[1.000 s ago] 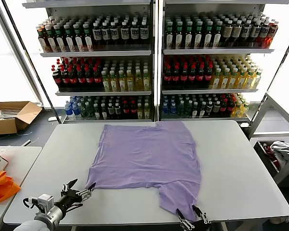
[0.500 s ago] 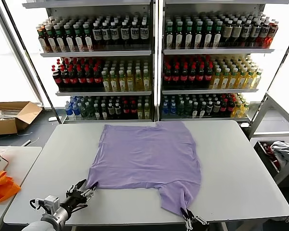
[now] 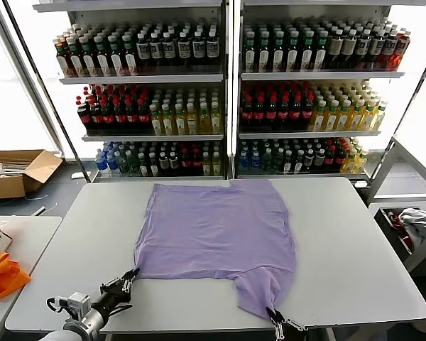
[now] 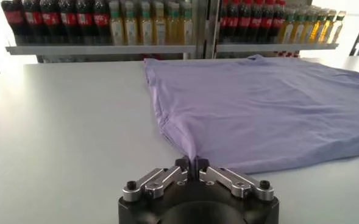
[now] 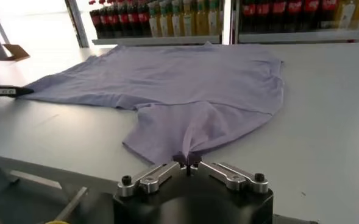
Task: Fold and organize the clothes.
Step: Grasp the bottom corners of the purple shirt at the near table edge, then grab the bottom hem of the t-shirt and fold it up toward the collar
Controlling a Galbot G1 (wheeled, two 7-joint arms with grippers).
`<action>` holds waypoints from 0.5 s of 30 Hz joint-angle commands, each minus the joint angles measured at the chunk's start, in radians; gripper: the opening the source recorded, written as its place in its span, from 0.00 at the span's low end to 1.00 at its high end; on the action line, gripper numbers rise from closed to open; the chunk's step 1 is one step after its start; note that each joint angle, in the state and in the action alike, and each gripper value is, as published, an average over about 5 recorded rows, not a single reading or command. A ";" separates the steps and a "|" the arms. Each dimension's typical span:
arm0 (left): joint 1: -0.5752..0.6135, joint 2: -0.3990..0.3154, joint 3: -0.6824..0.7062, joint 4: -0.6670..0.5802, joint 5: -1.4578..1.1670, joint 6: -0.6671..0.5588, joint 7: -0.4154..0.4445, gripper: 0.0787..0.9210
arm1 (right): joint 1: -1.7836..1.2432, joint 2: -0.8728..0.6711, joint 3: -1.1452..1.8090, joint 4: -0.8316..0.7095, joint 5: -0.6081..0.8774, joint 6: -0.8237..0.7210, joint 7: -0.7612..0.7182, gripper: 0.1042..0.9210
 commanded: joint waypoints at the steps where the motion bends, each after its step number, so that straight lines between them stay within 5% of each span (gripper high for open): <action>1: 0.046 0.000 -0.028 -0.088 0.001 -0.005 -0.001 0.02 | -0.029 -0.044 0.038 0.043 0.015 0.084 -0.057 0.01; 15: 0.247 -0.011 -0.111 -0.285 0.002 0.031 -0.010 0.01 | -0.303 -0.079 0.239 0.156 0.057 0.197 -0.117 0.01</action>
